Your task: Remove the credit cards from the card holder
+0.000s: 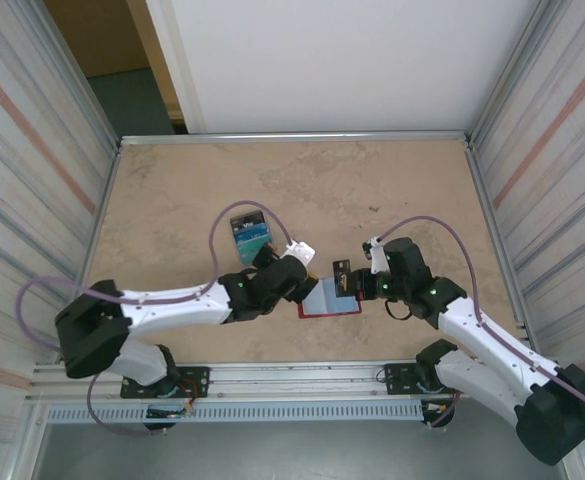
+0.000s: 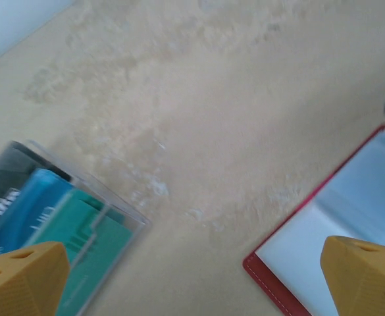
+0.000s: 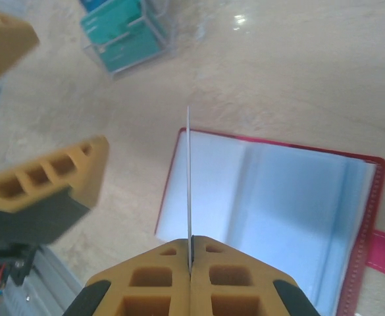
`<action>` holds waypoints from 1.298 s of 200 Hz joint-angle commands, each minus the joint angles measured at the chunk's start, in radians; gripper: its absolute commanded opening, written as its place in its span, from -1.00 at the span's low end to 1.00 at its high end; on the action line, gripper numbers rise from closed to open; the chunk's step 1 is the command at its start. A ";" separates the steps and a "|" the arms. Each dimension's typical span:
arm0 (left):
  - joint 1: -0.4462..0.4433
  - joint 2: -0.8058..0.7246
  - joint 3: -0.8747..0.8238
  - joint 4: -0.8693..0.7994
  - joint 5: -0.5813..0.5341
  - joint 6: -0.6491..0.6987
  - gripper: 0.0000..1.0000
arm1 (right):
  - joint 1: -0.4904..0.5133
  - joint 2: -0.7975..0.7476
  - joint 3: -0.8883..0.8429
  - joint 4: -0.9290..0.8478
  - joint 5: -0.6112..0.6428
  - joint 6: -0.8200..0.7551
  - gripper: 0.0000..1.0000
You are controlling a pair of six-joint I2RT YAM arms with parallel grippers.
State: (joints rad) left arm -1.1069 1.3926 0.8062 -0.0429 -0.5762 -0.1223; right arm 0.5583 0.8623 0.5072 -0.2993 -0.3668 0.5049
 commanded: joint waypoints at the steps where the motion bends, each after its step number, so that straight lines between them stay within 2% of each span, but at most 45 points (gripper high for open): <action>1: 0.028 -0.103 -0.032 -0.035 -0.017 -0.030 0.97 | 0.041 -0.016 0.045 0.003 -0.069 -0.115 -1.00; 15: 0.056 -0.173 -0.060 -0.023 0.065 -0.007 0.97 | 0.075 -0.010 0.063 0.006 -0.078 -0.162 -1.00; 37: 0.125 -0.288 -0.107 0.011 0.286 0.050 0.91 | 0.129 0.010 0.097 0.004 -0.066 -0.235 -1.00; 60: 0.230 -0.397 -0.136 0.001 0.519 0.058 0.64 | 0.160 0.048 0.140 -0.009 -0.090 -0.304 -1.00; 91: 0.311 -0.498 -0.134 -0.066 0.731 0.112 0.55 | 0.188 0.099 0.197 -0.026 -0.127 -0.388 -1.00; 113: 0.326 -0.508 -0.100 -0.158 0.855 0.186 0.50 | 0.200 0.122 0.236 -0.036 -0.169 -0.444 -1.00; 138: 0.325 -0.484 -0.067 -0.228 0.945 0.257 0.44 | 0.216 0.193 0.297 -0.083 -0.205 -0.505 -1.00; 161: 0.325 -0.460 -0.063 -0.207 0.985 0.274 0.33 | 0.235 0.239 0.345 -0.121 -0.223 -0.544 -1.00; 187: 0.320 -0.411 -0.041 -0.212 1.075 0.314 0.31 | 0.246 0.272 0.372 -0.136 -0.230 -0.563 -1.00; 211: 0.315 -0.353 -0.020 -0.237 1.093 0.341 0.22 | 0.246 0.284 0.379 -0.135 -0.237 -0.575 -1.00; 259: 0.314 -0.289 0.007 -0.236 1.154 0.361 -0.28 | 0.248 0.295 0.381 -0.130 -0.266 -0.582 -1.00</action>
State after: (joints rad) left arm -0.7872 1.0924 0.7708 -0.2672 0.5068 0.2104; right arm 0.7986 1.1530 0.8558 -0.4133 -0.5991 -0.0399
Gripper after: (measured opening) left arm 0.390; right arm 0.050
